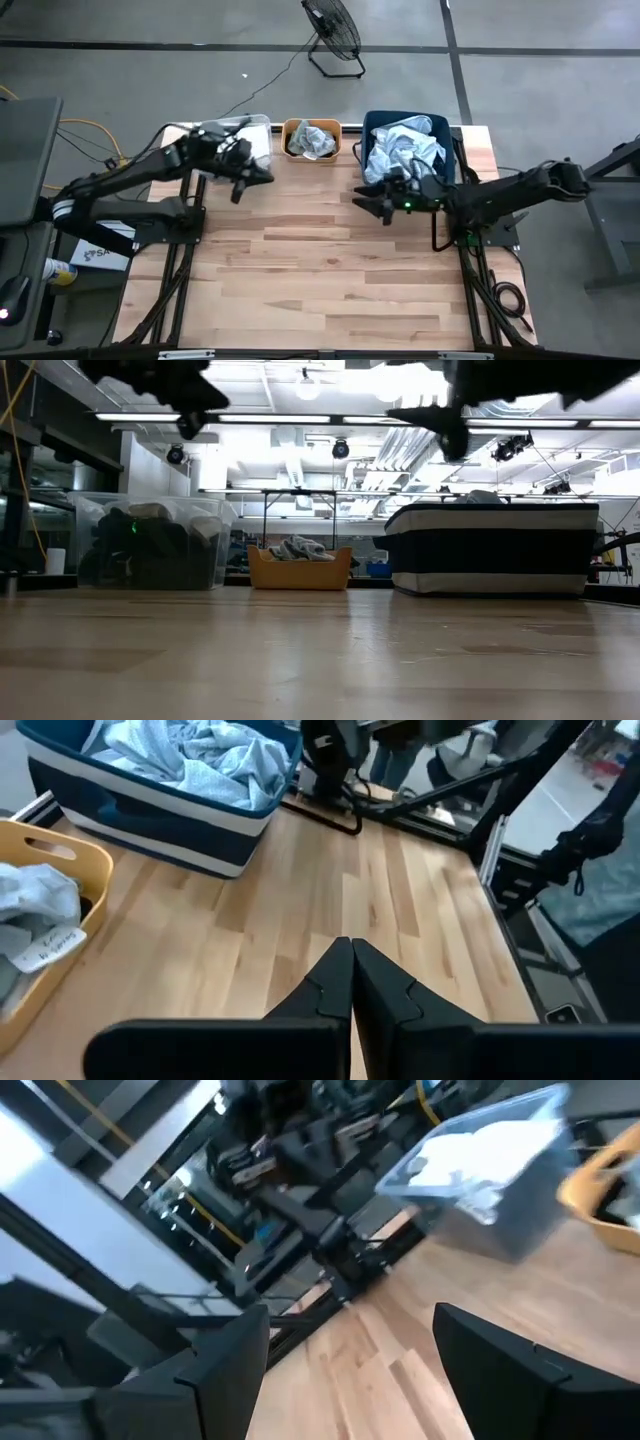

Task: Pick & Place Cloths
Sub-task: Return to Home Position

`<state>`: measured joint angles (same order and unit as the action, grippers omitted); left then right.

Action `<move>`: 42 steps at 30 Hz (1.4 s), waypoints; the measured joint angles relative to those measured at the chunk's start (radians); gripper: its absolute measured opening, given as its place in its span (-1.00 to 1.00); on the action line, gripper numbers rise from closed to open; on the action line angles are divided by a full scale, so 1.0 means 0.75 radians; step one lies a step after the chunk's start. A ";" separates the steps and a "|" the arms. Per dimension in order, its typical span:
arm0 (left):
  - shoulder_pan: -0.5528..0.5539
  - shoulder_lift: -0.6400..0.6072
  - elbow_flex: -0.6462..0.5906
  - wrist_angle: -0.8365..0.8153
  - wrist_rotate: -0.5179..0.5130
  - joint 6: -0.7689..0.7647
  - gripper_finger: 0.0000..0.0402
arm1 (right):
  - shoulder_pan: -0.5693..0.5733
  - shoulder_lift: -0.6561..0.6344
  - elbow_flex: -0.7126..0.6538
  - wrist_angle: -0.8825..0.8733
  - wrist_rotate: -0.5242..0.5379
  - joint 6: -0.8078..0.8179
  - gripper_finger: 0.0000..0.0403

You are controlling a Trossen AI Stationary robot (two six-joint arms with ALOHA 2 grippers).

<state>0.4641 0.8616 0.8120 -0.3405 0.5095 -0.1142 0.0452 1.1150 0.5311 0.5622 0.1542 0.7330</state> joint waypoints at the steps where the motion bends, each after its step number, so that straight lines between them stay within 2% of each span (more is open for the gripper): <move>1: 0.000 -0.045 -0.028 0.000 -0.002 -0.009 -1.00 | 0.000 -0.040 -0.045 0.010 0.021 0.006 0.36; 5: 0.000 -0.200 -0.110 -0.003 -0.005 -0.030 -1.00 | 0.001 -0.226 -0.197 0.013 0.106 0.007 0.36; 11: 0.000 -0.374 -0.154 -0.022 -0.072 -0.091 -1.00 | 0.001 -0.546 -0.412 0.014 0.146 -0.003 0.36; 16: 0.000 -0.429 -0.155 -0.036 -0.111 -0.231 -1.00 | 0.001 -0.763 -0.538 -0.008 0.136 -0.028 0.36; 23: 0.000 -0.438 -0.155 -0.037 -0.114 -0.250 -1.00 | 0.001 -0.998 -0.695 -0.058 0.135 -0.025 0.36; 31: 0.000 -0.443 -0.155 -0.070 -0.097 -0.275 -1.00 | 0.001 -1.166 -0.696 -0.317 0.119 -0.035 0.36; 34: 0.000 -0.457 -0.159 -0.119 -0.005 -0.184 -1.00 | 0.001 -1.229 -0.696 -0.415 0.092 -0.041 0.36; 37: -0.001 -0.485 -0.209 -0.090 0.082 -0.156 -1.00 | 0.001 -1.301 -0.696 -0.521 0.050 -0.041 0.36; 42: 0.000 -0.582 -0.338 -0.053 0.084 -0.155 -1.00 | 0.001 -1.463 -0.697 -0.693 0.016 -0.044 0.36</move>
<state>0.4641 0.4250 0.5584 -0.3804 0.5721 -0.2302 0.0458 0.0180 0.0086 0.0421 0.1663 0.6996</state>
